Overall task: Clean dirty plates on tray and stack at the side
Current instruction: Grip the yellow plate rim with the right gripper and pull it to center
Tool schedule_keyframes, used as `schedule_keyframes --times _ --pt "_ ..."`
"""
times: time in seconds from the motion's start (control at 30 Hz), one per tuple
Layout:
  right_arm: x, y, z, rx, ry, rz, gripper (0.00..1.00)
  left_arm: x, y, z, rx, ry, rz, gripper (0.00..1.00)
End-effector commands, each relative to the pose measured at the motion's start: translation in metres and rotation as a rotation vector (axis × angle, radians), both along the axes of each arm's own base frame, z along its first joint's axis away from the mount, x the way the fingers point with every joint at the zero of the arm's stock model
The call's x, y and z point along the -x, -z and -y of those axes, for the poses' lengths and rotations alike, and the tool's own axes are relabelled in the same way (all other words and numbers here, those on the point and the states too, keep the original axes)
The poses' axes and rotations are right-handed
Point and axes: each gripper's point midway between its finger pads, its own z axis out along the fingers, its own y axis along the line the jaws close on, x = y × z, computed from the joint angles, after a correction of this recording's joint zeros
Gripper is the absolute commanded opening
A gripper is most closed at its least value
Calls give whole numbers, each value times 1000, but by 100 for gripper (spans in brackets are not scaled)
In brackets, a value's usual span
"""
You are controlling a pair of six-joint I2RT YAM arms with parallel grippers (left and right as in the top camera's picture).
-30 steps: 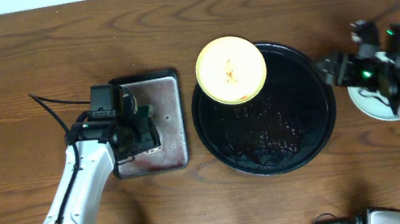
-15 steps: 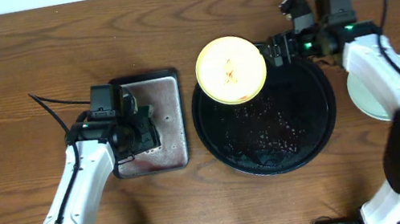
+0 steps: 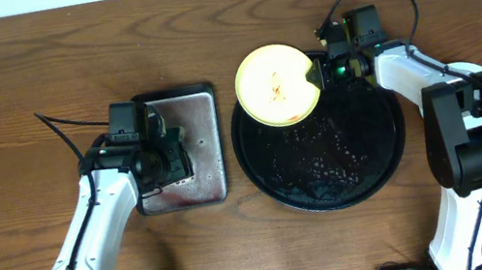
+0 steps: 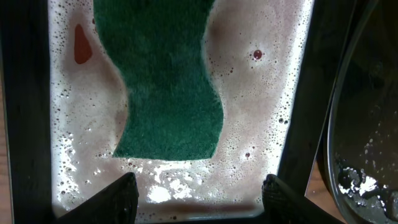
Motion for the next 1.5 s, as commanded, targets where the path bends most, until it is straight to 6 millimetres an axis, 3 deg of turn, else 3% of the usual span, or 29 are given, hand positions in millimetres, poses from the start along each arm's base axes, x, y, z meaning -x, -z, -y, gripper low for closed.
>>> schedule_keyframes --times 0.0,0.17,0.27,0.37,0.5,0.67,0.83,1.1,1.17,1.37,1.43,1.47 --pt "-1 -2 -3 -4 2 0 1 2 2 0 9 -6 -10 65" --pt "2 -46 9 2 26 41 1 2 2 0 9 -6 -10 65" --pt "18 -72 23 40 58 24 1 2 2 0 9 -6 -9 65" --pt "44 -79 42 128 98 -50 1 -1 1 1 10 -6 4 65" --pt "87 -66 50 186 93 -224 1 -17 -4 2 18 -6 73 66" --pt "117 -38 43 205 60 -314 1 -39 -11 -3 -15 -21 166 66" --pt "133 -17 43 212 52 -345 1 -45 -1 -14 -80 -45 162 66" --pt "141 -5 44 211 57 -357 1 -45 42 -14 -93 -39 56 64" --pt "141 -5 45 212 57 -357 1 -45 51 -14 -95 -38 39 60" --pt "141 -5 44 212 57 -357 1 -42 67 -14 -100 -36 -3 35" --pt "141 -5 44 212 57 -358 1 -42 68 -14 -99 -36 -8 9" --pt "141 -5 44 212 57 -358 1 -41 68 -14 -99 -35 -10 7"
